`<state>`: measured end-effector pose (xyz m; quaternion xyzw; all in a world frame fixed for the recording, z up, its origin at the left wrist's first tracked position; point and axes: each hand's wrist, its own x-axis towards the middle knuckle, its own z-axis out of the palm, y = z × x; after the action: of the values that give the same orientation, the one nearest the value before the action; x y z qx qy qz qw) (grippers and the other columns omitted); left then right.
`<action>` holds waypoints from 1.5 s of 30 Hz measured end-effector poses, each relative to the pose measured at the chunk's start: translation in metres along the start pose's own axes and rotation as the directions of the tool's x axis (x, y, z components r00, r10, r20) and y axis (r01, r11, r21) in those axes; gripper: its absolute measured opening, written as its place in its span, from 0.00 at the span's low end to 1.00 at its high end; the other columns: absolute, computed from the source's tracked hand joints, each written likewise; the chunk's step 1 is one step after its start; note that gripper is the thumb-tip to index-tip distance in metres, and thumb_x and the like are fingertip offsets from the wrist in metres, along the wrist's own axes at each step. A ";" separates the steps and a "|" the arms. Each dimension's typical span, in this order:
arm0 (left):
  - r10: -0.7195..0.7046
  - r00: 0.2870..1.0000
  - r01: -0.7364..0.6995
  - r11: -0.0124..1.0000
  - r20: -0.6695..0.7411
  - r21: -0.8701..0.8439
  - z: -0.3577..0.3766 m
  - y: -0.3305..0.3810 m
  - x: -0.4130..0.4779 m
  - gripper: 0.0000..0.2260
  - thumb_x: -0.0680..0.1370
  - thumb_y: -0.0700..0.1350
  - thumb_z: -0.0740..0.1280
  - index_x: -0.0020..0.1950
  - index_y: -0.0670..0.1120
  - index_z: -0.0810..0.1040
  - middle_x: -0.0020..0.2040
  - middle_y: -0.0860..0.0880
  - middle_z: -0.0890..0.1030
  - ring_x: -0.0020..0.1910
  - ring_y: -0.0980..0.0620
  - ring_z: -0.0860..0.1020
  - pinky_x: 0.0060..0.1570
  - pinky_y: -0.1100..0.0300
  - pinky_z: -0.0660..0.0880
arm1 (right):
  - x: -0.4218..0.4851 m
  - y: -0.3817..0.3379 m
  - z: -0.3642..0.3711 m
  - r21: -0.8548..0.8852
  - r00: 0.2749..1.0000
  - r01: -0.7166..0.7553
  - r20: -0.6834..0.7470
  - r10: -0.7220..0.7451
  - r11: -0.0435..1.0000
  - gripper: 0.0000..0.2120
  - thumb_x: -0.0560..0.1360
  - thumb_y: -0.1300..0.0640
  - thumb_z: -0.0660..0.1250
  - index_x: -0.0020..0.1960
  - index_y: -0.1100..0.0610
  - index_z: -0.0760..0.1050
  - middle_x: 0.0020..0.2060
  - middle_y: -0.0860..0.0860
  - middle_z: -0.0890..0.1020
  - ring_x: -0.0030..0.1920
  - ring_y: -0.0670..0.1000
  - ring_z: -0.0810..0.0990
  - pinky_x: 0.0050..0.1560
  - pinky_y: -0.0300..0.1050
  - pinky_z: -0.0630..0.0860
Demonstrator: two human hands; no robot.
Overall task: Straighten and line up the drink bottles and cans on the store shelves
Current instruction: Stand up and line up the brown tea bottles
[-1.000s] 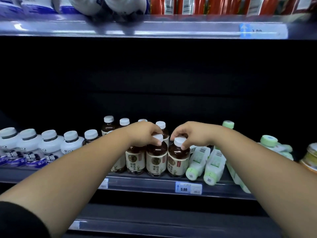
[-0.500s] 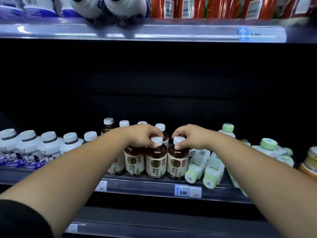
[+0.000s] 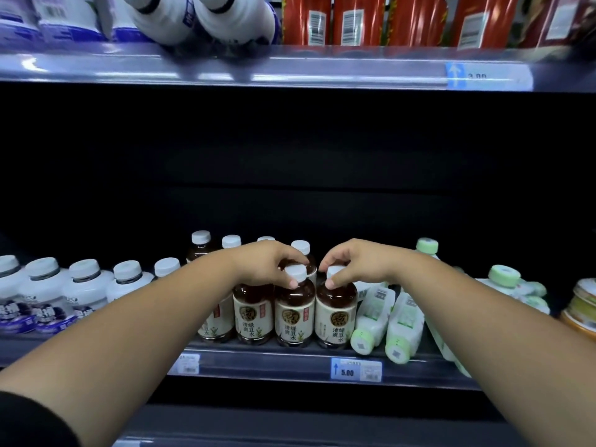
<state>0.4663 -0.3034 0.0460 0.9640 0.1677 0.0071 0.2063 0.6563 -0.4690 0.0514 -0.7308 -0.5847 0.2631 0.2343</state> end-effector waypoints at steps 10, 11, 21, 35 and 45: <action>-0.097 0.964 0.057 0.985 -0.249 -0.162 -0.048 -0.064 -0.008 0.22 0.74 0.51 0.74 0.66 0.62 0.75 0.64 0.57 0.77 0.60 0.60 0.76 0.62 0.57 0.74 | 0.068 -0.026 0.004 -0.039 0.968 -0.003 -0.251 -0.007 0.999 0.20 0.69 0.48 0.78 0.59 0.39 0.79 0.57 0.42 0.78 0.58 0.45 0.78 0.63 0.48 0.74; -0.103 0.967 0.069 0.987 -0.233 -0.148 -0.049 -0.069 -0.004 0.23 0.74 0.50 0.74 0.67 0.61 0.74 0.64 0.56 0.77 0.60 0.60 0.75 0.61 0.58 0.74 | 0.075 -0.028 0.007 -0.049 0.967 -0.021 -0.254 0.008 0.999 0.22 0.70 0.48 0.77 0.62 0.41 0.78 0.60 0.44 0.78 0.59 0.46 0.78 0.64 0.49 0.74; 0.000 0.996 0.013 0.990 -0.095 0.142 -0.039 -0.076 0.045 0.23 0.75 0.51 0.72 0.70 0.60 0.73 0.65 0.58 0.77 0.64 0.56 0.74 0.59 0.61 0.70 | 0.105 -0.032 0.024 -0.163 0.968 -0.135 -0.234 0.095 0.977 0.21 0.74 0.54 0.75 0.65 0.45 0.77 0.62 0.45 0.79 0.63 0.45 0.75 0.63 0.42 0.71; 0.072 0.996 -0.081 0.984 0.060 0.156 -0.045 -0.078 0.044 0.17 0.74 0.54 0.73 0.61 0.63 0.75 0.54 0.61 0.76 0.56 0.57 0.75 0.54 0.58 0.71 | 0.089 -0.041 0.020 -0.297 0.988 -0.137 -0.115 0.107 0.945 0.17 0.76 0.51 0.72 0.64 0.43 0.77 0.52 0.36 0.77 0.53 0.39 0.75 0.52 0.37 0.69; 0.009 0.998 -0.003 0.997 -0.068 0.081 -0.084 -0.118 0.003 0.27 0.74 0.51 0.74 0.72 0.57 0.71 0.70 0.54 0.74 0.67 0.54 0.73 0.65 0.59 0.68 | 0.116 -0.089 0.031 -0.258 0.986 -0.082 -0.163 0.040 0.963 0.26 0.74 0.47 0.73 0.70 0.41 0.72 0.67 0.43 0.75 0.66 0.46 0.73 0.62 0.43 0.70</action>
<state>0.4247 -0.1675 0.0752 0.9712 0.1720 0.0340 0.1612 0.5914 -0.3366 0.0728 -0.7914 -0.5716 0.1318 0.1718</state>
